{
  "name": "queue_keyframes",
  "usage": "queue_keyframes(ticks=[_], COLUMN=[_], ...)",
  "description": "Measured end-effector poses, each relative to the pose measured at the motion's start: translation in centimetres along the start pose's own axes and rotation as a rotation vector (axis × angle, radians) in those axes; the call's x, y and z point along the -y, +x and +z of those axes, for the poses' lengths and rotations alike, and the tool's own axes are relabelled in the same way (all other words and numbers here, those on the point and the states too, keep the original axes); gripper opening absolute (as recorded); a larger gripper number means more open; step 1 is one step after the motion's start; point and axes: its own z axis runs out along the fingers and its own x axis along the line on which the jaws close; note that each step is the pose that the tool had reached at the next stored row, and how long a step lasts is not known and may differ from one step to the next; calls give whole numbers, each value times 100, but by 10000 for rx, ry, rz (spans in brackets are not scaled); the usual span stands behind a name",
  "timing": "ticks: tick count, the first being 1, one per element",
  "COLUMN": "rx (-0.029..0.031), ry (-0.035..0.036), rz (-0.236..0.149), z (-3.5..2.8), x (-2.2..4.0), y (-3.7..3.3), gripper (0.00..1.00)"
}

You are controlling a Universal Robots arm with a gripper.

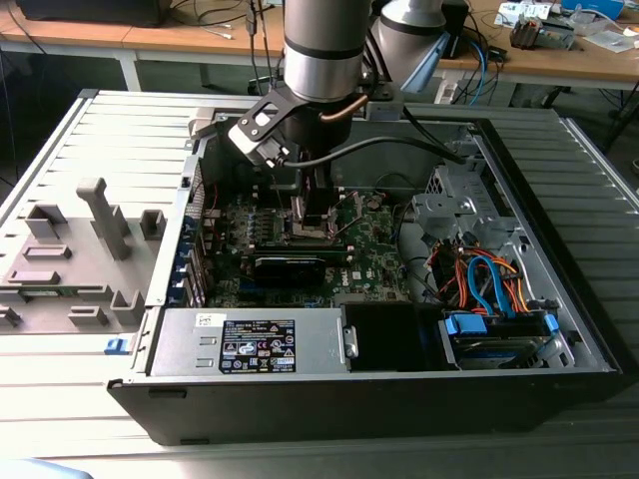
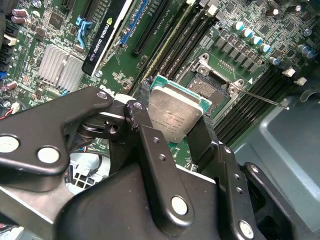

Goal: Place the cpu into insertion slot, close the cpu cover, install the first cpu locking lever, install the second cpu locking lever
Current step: 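Place the cpu into insertion slot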

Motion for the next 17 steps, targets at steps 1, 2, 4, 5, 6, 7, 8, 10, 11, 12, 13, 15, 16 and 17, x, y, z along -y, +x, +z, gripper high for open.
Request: queue_keyframes(ticks=[1, 2, 4, 5, 6, 7, 8, 10, 11, 12, 13, 15, 16, 17], rx=[0, 0, 0, 0, 0, 0, 0, 0, 0, 0, 0, 0, 0, 0], ry=[0, 0, 0, 0, 0, 0, 0, 0, 0, 0, 0, 1, 1, 0], rz=[0, -1, 0, 0, 0, 0, 0, 0, -1, 0, 0, 0, 0, 0], z=[0, 1, 1, 2, 2, 3, 3, 4, 5, 7, 10, 11, 12, 15], x=[1, 2, 4, 5, 6, 8, 9, 13, 14, 19, 23, 24, 26, 30], y=[0, 0, 0, 0, 0, 1, 1, 1, 1, 1, 1, 2, 2, 2], gripper=[55, 55, 55, 55, 55, 55, 55, 55, 55, 55, 55, 55, 55, 55])
